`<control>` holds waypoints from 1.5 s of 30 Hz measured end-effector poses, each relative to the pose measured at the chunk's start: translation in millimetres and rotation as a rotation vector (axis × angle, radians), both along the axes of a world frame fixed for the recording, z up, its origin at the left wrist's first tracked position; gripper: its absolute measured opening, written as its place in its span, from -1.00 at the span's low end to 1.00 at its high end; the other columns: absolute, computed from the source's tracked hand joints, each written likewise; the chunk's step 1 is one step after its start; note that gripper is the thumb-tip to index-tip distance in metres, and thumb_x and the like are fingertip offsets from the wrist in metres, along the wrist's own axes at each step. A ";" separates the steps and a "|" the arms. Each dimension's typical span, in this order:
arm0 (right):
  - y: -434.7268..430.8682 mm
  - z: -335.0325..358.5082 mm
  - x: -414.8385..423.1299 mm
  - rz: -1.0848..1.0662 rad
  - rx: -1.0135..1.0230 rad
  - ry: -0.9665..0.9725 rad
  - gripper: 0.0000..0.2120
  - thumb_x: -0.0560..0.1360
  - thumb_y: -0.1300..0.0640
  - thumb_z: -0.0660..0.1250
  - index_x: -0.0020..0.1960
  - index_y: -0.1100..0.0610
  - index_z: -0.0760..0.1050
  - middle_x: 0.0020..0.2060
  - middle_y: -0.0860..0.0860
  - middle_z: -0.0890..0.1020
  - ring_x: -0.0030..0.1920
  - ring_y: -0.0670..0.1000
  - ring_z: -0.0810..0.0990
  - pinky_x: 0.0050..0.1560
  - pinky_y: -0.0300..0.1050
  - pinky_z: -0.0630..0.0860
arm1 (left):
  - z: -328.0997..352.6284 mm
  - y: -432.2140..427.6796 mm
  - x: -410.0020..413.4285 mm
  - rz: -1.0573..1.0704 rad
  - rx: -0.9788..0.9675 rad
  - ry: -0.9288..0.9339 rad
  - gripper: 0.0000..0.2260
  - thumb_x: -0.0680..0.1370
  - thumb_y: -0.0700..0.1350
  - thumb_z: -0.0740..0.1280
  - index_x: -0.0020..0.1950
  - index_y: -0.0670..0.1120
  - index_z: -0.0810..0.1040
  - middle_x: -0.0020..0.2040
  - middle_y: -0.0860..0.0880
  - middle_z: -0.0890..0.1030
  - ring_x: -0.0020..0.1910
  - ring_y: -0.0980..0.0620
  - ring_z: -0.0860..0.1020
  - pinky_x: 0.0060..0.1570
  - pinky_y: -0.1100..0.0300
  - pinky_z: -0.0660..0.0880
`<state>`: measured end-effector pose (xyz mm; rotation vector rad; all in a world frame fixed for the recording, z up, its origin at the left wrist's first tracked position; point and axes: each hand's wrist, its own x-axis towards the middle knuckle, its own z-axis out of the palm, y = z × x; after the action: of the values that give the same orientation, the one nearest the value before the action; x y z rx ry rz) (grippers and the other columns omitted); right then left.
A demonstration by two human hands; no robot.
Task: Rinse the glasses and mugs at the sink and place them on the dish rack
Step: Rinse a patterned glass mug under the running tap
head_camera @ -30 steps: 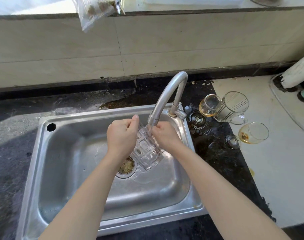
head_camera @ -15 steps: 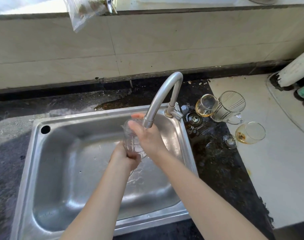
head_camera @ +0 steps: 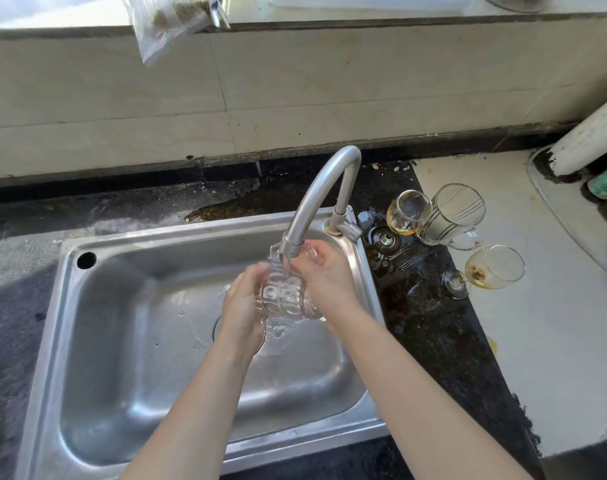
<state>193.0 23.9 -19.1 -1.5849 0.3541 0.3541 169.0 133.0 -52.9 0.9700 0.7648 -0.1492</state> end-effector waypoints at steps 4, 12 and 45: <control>-7.3 -11.8 -3.5 0.079 -0.199 -0.091 -0.87 0.59 0.06 0.25 -0.01 0.10 0.52 -0.07 0.01 0.65 0.02 -0.01 0.63 0.10 -0.04 0.55 | 3.0 0.8 -4.6 -0.058 0.207 -0.051 -0.87 0.44 -0.20 0.40 -0.24 -0.06 0.46 -0.28 -0.01 0.50 -0.35 0.09 0.43 -0.32 0.16 0.32; -10.5 -31.5 -24.3 -0.087 0.068 0.155 -0.76 0.61 -0.06 0.18 0.05 0.08 0.50 -0.01 -0.04 0.68 0.09 -0.02 0.61 0.17 0.00 0.49 | 15.6 -1.5 -7.6 -0.135 -0.057 0.009 -0.58 0.35 0.09 0.49 0.12 -0.06 0.57 -0.03 -0.11 0.67 -0.08 -0.08 0.65 -0.07 0.02 0.57; -63.1 18.0 34.9 0.576 -1.205 -0.496 -0.74 0.51 0.31 0.19 0.17 0.16 0.47 0.10 0.05 0.44 -0.14 0.10 0.54 -0.23 0.00 0.45 | 12.6 11.8 -14.6 -0.336 0.032 0.330 -0.59 0.32 0.24 0.46 0.09 0.11 0.59 0.06 -0.02 0.61 0.03 0.01 0.57 0.12 0.10 0.34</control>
<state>227.9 -39.2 -1.2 -2.8809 -0.3912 0.1464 154.5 144.8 -40.4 1.1140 0.9016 -0.6023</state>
